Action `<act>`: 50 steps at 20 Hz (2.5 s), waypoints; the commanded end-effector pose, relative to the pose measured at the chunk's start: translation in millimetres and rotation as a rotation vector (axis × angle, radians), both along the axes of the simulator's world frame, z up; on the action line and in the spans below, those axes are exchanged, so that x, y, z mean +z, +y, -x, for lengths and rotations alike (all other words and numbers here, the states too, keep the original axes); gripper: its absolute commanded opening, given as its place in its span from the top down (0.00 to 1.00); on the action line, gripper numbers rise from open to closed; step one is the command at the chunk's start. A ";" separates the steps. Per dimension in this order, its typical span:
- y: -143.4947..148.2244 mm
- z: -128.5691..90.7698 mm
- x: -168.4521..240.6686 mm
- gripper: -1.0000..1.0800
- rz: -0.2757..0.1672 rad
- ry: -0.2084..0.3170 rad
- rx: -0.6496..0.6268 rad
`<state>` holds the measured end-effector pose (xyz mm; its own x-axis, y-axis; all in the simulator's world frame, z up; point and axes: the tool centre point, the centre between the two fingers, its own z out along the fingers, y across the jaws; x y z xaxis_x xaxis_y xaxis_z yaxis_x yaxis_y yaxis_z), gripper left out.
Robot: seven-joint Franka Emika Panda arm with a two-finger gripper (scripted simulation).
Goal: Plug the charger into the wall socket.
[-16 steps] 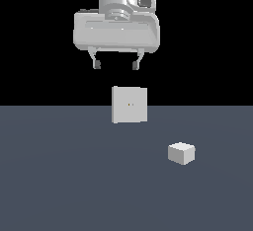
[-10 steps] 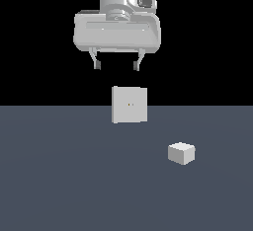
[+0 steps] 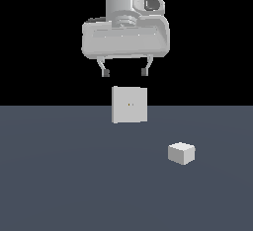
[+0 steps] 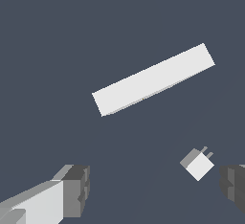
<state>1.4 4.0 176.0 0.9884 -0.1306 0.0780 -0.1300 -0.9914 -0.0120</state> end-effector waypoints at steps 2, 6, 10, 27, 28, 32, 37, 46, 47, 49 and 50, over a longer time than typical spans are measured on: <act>-11.2 3.8 -10.5 0.04 0.011 -0.019 -0.073; -26.0 9.8 -24.7 0.04 0.027 -0.045 -0.173; -40.3 16.8 -38.6 0.04 0.042 -0.070 -0.272; -89.2 52.0 -91.2 0.04 0.104 -0.166 -0.646; -91.2 54.0 -93.7 0.04 0.107 -0.170 -0.663; -97.9 60.8 -102.3 0.04 0.118 -0.185 -0.723; -103.1 66.7 -109.9 0.04 0.127 -0.196 -0.773; -104.7 69.2 -114.1 0.04 0.131 -0.199 -0.791; -104.6 69.3 -115.4 0.04 0.131 -0.199 -0.791; -104.6 69.5 -119.8 0.04 0.130 -0.199 -0.792; -104.7 69.7 -122.7 0.04 0.130 -0.199 -0.792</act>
<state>-67.8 -100.6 57.1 0.5734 -0.7603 0.3051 -0.7983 -0.6022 -0.0005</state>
